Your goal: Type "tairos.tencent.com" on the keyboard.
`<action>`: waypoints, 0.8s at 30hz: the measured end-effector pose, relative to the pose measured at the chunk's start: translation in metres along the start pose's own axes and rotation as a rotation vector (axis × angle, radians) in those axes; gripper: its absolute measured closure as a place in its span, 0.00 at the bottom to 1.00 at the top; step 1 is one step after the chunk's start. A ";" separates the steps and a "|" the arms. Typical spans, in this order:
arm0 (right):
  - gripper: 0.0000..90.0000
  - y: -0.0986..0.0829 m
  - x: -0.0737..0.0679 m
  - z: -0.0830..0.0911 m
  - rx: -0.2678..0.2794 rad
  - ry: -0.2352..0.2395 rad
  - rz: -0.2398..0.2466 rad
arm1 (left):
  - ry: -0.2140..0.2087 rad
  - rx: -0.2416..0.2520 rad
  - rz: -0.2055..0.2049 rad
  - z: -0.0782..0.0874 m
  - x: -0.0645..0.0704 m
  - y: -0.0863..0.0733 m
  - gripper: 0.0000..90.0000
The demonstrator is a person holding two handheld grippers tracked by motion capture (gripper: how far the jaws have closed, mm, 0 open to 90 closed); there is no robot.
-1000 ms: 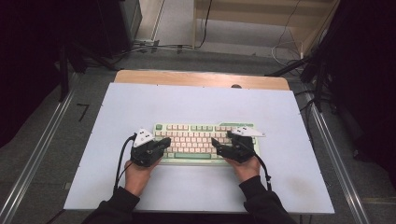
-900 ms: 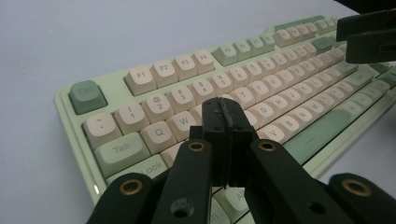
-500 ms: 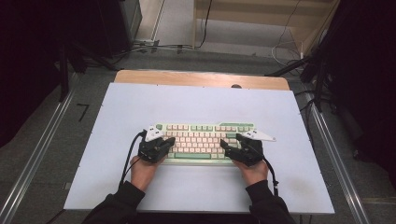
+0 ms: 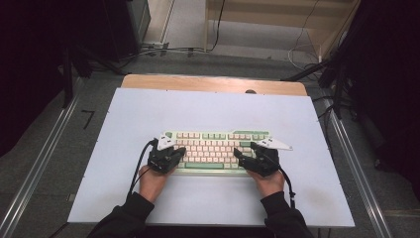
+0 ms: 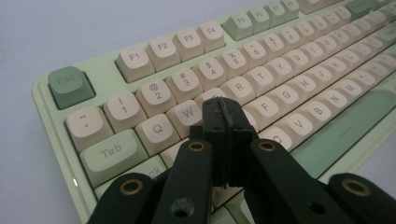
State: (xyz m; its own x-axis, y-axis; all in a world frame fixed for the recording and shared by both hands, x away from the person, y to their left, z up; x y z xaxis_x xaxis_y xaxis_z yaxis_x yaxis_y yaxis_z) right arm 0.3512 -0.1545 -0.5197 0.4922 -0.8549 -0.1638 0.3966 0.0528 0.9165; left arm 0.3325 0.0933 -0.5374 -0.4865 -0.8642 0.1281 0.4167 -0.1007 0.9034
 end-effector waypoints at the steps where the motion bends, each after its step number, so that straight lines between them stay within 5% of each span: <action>1: 0.30 0.000 0.000 0.000 -0.001 0.001 0.001 | -0.010 0.007 0.009 0.000 0.001 0.000 1.00; 3: 0.30 0.000 -0.001 0.000 -0.002 0.001 0.001 | -0.027 0.029 0.023 0.002 0.002 0.002 0.99; 5: 0.30 0.000 0.000 0.000 -0.001 0.002 0.002 | -0.059 0.079 0.047 0.006 0.005 0.008 0.77; 6: 0.30 0.000 0.000 0.000 -0.001 0.002 0.002 | -0.058 0.100 0.046 0.008 0.006 0.011 0.77; 7: 0.30 0.000 0.000 0.000 -0.001 0.000 0.003 | -0.060 0.139 0.046 0.010 0.006 0.016 0.61; 13: 0.33 0.000 0.000 0.000 0.001 0.000 0.007 | 0.034 0.214 0.046 0.017 -0.002 0.025 0.29; 24: 0.60 -0.004 -0.007 -0.002 -0.015 0.017 0.057 | 0.079 0.212 0.076 0.019 -0.011 0.021 0.26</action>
State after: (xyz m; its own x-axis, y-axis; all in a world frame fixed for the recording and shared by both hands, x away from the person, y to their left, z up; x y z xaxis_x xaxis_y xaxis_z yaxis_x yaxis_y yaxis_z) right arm 0.3479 -0.1477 -0.5231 0.5274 -0.8415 -0.1174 0.3792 0.1095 0.9188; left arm 0.3322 0.1106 -0.5116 -0.3952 -0.9020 0.1739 0.2754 0.0643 0.9592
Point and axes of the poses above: each handheld gripper's, and its own axes: z roughly backward along the jaws, y roughly out of its top, x roughly to its right, the point moved 7 cm from there along -z, roughly forward along the jaws, and after that the axes turned 13 degrees about x, right-handed, at the moved point
